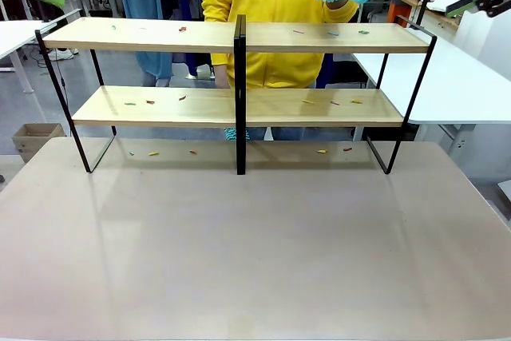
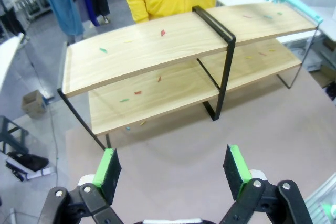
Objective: Clean the shelves.
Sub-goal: Pick up the Duster when the human hands it over.
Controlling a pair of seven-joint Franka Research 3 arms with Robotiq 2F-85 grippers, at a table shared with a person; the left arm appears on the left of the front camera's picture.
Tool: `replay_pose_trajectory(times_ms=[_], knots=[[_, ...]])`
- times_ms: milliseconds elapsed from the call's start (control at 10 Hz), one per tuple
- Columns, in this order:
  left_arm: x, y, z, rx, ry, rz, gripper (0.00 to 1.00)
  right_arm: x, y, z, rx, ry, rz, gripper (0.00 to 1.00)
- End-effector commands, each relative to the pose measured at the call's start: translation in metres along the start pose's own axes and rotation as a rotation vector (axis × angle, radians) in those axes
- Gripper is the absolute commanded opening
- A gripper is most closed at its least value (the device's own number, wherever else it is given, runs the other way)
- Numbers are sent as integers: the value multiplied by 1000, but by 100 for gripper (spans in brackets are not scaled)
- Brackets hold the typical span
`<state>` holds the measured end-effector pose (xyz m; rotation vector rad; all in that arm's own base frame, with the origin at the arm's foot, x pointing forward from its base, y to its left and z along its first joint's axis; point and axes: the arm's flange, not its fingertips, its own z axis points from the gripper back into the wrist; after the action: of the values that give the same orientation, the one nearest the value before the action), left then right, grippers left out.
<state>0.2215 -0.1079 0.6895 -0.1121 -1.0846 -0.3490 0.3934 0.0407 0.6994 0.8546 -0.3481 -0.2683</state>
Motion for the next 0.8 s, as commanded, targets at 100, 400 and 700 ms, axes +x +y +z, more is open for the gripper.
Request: replay_pose_trajectory(times_ms=[100, 400, 700], knots=[[-1, 0, 0, -2, 0, 0, 100, 88, 10, -28, -3, 181, -114, 100], [-1, 0, 0, -2, 0, 0, 100, 134, -2, -65, 119, 267, -183, 100], [-1, 0, 0, -2, 0, 0, 100, 148, 6, -97, 234, 377, -184, 100]])
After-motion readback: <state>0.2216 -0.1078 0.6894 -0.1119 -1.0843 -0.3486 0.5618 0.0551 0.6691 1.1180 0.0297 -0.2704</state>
